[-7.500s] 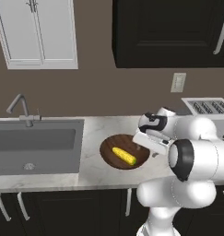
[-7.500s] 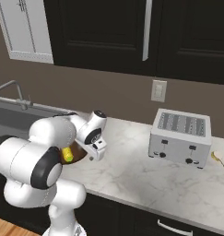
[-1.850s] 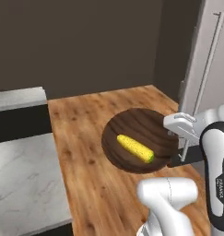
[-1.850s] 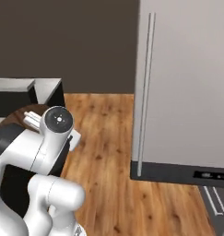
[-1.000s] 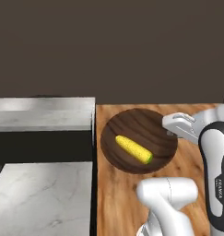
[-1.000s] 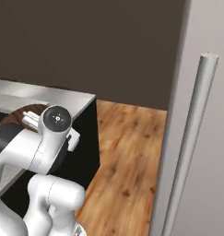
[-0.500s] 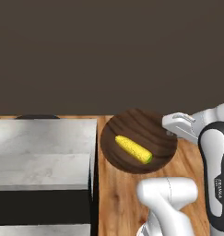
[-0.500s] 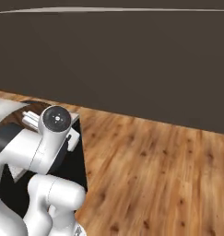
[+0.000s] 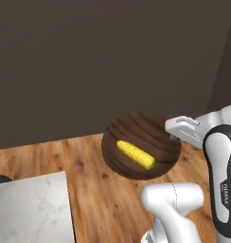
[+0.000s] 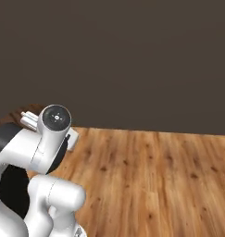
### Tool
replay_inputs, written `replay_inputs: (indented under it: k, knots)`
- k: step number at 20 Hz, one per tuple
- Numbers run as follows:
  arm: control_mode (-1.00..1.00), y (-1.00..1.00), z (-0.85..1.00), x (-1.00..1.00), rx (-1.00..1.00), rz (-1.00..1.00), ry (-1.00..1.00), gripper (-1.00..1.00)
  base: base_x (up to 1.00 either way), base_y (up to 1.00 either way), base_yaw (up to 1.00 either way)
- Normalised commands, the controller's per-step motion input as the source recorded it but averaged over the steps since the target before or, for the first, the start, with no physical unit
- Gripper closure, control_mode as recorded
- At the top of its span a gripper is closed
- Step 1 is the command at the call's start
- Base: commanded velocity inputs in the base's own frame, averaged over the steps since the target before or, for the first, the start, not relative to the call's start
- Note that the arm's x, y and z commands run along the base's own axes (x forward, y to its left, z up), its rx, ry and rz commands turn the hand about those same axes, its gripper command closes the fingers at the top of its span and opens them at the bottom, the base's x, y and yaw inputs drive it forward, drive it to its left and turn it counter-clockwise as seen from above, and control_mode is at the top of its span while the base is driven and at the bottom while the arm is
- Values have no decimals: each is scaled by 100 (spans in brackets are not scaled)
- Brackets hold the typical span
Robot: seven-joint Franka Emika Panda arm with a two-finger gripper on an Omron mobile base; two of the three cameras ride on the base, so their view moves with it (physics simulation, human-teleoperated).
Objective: Move the glass cup from next to the sink to the open cabinet. Then, move the bowl with the corn to the fridge to clear the area for faucet cleaning.
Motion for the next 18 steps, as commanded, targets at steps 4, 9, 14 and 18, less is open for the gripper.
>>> replay_inputs:
  k: [4,9,14,18]
  knots:
    - [100,0,0,0,0,0,0,100,35,-47,-87]
    - [100,0,0,0,0,0,0,100,31,-52,-87]
    - [100,0,0,0,0,0,0,100,46,-36,-84]
    - [100,0,0,0,0,0,0,100,82,-10,-73]
